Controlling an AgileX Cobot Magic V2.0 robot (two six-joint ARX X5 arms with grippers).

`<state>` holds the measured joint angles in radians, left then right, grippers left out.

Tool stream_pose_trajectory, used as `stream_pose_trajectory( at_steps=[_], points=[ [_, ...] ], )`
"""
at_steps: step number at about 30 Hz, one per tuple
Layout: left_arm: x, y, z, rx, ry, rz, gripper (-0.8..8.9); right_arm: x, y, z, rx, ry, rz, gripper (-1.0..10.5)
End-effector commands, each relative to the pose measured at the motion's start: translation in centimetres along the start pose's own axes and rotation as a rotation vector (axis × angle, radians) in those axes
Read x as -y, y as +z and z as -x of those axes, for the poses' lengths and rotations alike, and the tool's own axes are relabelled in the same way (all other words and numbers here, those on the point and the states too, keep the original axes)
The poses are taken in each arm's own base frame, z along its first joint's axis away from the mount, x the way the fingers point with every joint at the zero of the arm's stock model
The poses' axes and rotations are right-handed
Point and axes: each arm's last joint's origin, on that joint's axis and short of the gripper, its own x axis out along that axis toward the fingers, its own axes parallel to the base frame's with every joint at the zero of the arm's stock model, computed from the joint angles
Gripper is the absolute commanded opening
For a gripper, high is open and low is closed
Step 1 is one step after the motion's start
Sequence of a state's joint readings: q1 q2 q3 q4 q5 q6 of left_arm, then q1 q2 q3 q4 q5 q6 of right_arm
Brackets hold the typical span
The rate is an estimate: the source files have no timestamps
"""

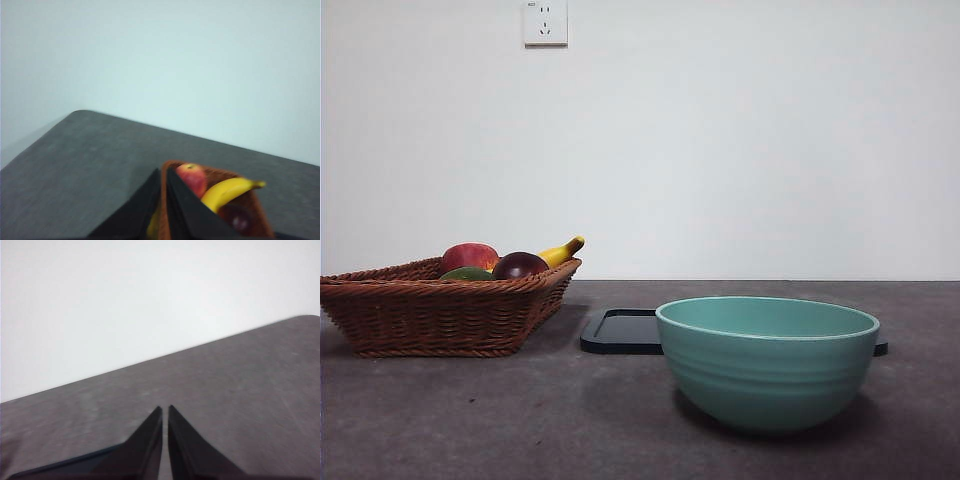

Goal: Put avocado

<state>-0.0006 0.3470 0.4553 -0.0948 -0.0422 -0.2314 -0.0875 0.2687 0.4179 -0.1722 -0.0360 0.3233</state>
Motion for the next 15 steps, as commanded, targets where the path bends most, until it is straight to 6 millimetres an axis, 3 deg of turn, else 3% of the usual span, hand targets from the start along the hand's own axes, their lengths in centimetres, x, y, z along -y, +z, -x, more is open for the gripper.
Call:
stream_pose_trajectory(
  at_steps=[1,5,8,15],
  points=[
    [1.1,3.5,-0.9,-0.015,-0.078,0.022,0.16,-1.0,2.7,-0.6,-0.047,0.043,-0.019,0.1],
    [2.6,7.2,-2.7,-0.102,-0.182,0.080,0.16,-2.5,6.0,-2.1,-0.204,0.131,-0.008,0.1],
    [3.6,8.9,-3.8,-0.163,-0.260,0.083,0.16,-3.5,7.5,-3.2,-0.291,0.219,0.005,0.1],
    [6.6,9.9,-5.2,-0.291,-0.460,0.074,0.16,-7.5,8.3,-5.1,-0.456,0.478,0.074,0.1]
  ],
)
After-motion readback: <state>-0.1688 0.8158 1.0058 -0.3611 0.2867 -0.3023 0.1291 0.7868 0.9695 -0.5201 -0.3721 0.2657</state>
